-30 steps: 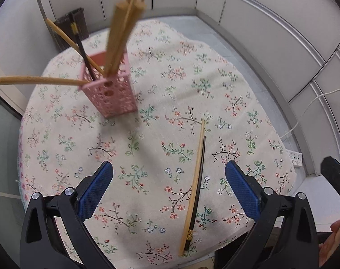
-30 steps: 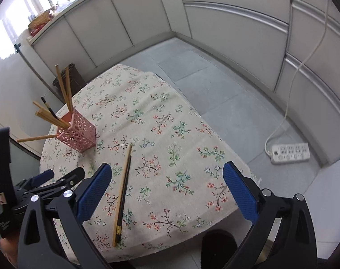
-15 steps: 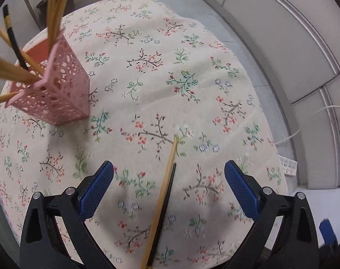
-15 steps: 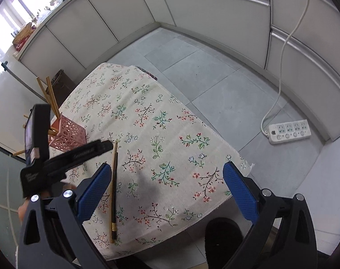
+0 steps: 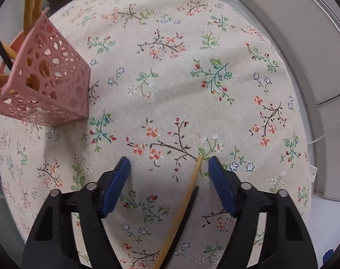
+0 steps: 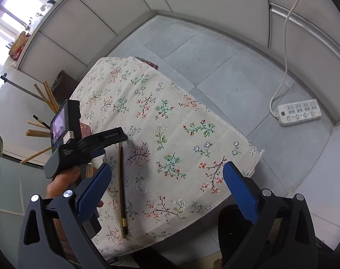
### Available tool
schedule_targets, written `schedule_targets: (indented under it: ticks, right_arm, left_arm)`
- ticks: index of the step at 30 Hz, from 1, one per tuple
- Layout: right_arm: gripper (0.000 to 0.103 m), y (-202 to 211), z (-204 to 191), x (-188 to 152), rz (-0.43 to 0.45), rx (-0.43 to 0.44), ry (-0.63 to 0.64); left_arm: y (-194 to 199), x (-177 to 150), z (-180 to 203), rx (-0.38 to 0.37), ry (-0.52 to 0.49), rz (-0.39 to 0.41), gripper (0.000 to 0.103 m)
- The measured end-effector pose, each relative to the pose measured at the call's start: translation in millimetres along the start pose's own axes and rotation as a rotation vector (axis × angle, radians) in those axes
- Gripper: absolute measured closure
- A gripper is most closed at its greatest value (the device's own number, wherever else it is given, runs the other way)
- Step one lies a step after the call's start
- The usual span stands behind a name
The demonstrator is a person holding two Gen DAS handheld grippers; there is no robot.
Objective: Organize utensils
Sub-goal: 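Grasp the wooden chopstick with the left tool while the right tool approaches the dark chopstick, then lift the wooden chopstick upright with the left tool while the right tool grasps the dark chopstick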
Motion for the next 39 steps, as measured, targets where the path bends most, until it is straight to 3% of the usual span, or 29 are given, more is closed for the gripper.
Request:
schedule_targets:
  ticks: [12, 15, 17, 29, 39]
  right_arm:
    - [0.006, -0.4, -0.1, 0.3, 0.014, -0.017, 0.005]
    - [0.006, -3.6, -0.8, -0.3, 0.0, -0.02, 0.006]
    - [0.006, -5.5, -0.8, -0.7, -0.009, -0.021, 0.006]
    - [0.006, -19.9, -14.8, -5.1, 0.009, -0.083, 0.061]
    - [0.006, -74.0, -69.1, -27.8, -0.049, -0.154, 0.176]
  left_arm:
    - [8.5, -18.0, -6.8, 0.013, -0.054, 0.013, 0.06]
    - [11.2, -27.1, -11.7, 0.02, -0.079, 0.023, 0.078]
    - [12.3, -30.3, -14.5, 0.012, -0.093, 0.029, 0.098]
    - [54.7, -88.1, -49.9, 0.022, -0.129, 0.104, 0.099]
    - [121.1, -127.6, -75.6, 0.006, -0.118, 0.217, 0.099]
Point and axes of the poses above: each gripper's, at about its wrist camera, not at the fingertips, and y roughly against the way its jaws point, z to its right, x to its top, the point moved 2 cm from there along -y, roughly the way its jaws point, and after that the axes turned 8 degrees about -y, right-handed, at the moved point
